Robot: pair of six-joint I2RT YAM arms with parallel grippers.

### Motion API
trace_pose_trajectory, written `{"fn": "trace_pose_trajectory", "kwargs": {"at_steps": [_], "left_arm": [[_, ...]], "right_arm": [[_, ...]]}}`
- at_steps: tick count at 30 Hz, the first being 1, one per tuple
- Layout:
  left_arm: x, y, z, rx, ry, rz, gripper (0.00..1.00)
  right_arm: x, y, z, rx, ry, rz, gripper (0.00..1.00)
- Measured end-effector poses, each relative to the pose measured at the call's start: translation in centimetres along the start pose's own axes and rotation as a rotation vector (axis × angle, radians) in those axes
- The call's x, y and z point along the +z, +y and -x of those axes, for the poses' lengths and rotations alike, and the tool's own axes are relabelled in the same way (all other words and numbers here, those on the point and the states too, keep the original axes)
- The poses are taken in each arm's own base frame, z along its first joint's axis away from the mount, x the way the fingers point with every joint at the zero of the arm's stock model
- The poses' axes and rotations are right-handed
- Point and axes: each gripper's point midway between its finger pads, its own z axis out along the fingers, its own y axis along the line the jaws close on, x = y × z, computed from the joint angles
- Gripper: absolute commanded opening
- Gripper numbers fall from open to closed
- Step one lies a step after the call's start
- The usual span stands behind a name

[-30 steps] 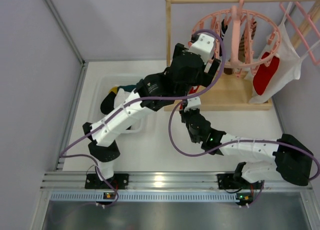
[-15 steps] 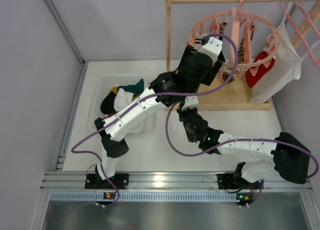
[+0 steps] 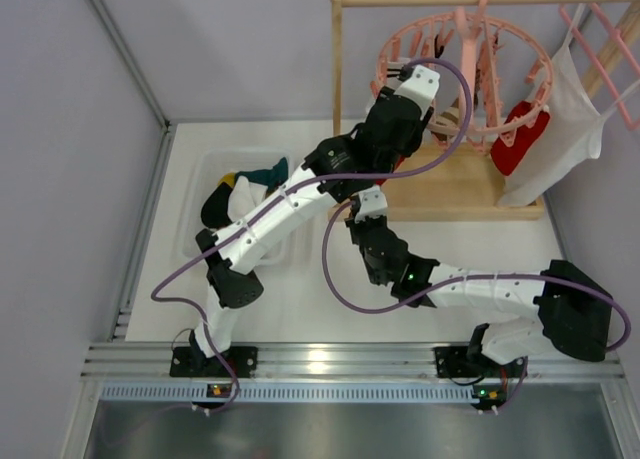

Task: Remove the socks clipped to the hanger

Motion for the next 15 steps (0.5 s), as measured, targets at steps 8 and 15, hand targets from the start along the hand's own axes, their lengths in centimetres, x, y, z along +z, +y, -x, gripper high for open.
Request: {"fn": "trace_pose_trajectory", "kwargs": {"at_steps": [8,15], "left_arm": [[0.84,-0.58,-0.71,0.006,0.009,-0.003,0.57],[0.98,-0.66,-0.71,0.008,0.006,-0.002,0.43]], "right_arm": [[0.07,0.42,-0.37,-0.014,0.007,0.006,0.0],[0.07,0.44,-0.4,-0.014,0.007,0.006,0.0]]}}
